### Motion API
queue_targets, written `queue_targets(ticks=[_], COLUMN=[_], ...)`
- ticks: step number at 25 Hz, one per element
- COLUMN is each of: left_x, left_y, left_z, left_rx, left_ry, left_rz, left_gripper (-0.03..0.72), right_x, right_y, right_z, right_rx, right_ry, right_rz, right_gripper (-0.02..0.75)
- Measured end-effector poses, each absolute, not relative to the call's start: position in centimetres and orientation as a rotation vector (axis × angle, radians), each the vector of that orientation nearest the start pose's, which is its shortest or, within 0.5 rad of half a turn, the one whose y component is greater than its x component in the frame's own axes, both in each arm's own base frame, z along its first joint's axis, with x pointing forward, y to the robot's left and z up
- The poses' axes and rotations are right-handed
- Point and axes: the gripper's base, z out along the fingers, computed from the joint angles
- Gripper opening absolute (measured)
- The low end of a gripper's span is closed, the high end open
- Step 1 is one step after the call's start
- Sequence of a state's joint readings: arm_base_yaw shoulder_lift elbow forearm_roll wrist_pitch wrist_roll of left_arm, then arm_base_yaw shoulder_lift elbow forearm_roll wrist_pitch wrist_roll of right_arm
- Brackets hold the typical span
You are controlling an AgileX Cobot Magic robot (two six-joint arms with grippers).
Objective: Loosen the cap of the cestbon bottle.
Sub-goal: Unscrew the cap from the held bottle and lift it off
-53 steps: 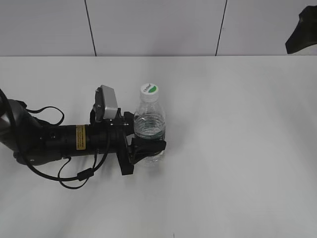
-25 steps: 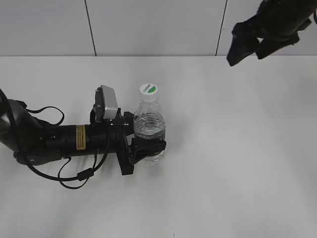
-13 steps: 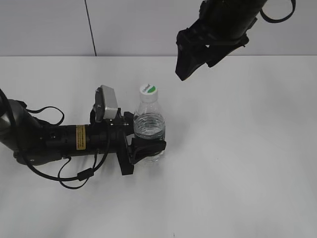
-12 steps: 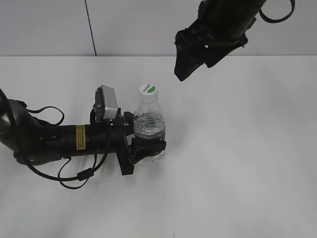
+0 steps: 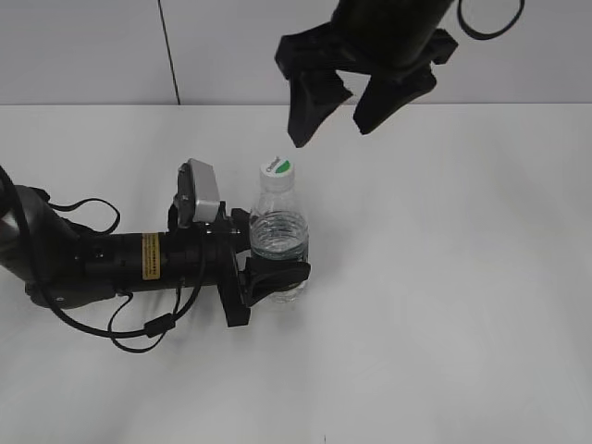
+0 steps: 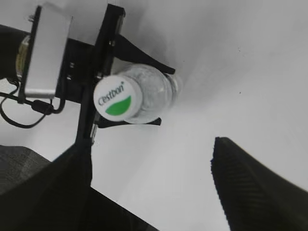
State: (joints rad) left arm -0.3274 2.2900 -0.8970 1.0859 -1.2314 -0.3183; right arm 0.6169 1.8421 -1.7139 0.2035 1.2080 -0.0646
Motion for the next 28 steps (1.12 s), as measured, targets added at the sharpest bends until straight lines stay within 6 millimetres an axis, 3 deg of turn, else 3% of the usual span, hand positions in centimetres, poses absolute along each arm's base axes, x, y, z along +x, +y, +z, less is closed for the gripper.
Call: queue_targets(ticks=[8, 28], left_x=[30.6, 30.6], left_y=[-18.4, -18.4], left_z=[5.5, 5.5], left_rx=[1.125, 1.125], left_ry=[1.529, 1.529], left_rz=[-1.008, -1.007], left_gripper=[0.417, 0.416], right_x=[31.4, 32.5], right_y=[27.7, 29.0], right_z=[30.7, 27.2], right_rx=[-0.79, -0.708], right_ry=[2.751, 2.862], right_rz=[0.418, 0.402], right_gripper=[0.588, 0.587])
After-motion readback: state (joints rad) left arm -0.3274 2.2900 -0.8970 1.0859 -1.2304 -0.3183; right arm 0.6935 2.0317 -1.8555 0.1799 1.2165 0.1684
